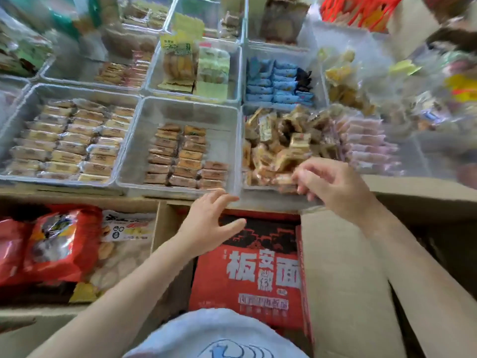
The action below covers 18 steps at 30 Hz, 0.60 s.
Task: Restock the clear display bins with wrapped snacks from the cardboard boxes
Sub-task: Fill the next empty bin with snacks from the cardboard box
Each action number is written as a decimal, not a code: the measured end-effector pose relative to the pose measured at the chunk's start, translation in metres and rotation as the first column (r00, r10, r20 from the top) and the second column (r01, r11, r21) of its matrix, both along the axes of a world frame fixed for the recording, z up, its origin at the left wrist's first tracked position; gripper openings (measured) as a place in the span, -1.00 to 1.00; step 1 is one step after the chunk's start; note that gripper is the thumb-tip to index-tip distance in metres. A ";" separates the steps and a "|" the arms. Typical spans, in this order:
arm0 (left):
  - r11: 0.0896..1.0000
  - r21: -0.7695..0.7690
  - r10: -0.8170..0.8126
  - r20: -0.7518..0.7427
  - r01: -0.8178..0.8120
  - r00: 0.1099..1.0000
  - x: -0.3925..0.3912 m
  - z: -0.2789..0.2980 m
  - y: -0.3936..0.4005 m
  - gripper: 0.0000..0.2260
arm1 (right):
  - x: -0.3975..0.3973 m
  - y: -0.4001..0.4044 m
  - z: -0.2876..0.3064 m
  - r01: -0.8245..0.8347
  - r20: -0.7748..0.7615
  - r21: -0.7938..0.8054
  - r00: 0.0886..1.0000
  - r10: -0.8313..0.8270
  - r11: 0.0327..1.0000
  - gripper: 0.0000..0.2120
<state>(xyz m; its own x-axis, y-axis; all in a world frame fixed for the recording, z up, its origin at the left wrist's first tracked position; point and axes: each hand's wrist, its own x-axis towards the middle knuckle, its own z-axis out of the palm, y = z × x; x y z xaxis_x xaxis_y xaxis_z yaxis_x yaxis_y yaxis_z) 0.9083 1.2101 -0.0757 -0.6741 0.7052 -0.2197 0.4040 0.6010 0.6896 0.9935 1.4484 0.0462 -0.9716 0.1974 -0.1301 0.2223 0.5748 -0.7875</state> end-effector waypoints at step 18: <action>0.879 0.369 0.094 0.485 -0.301 0.869 0.214 0.020 0.185 -0.23 | 0.171 0.132 -0.109 -0.517 0.804 0.197 0.571 0.164 0.833 -0.76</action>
<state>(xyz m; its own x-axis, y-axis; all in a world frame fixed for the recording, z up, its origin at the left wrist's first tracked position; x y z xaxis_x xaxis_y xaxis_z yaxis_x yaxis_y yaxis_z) 1.1221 1.3952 -0.0558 -0.7122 0.6592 -0.2411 -0.1003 0.2444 0.9645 1.1647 1.5807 -0.0632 -0.5744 0.0734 -0.8153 0.3314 0.9316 -0.1496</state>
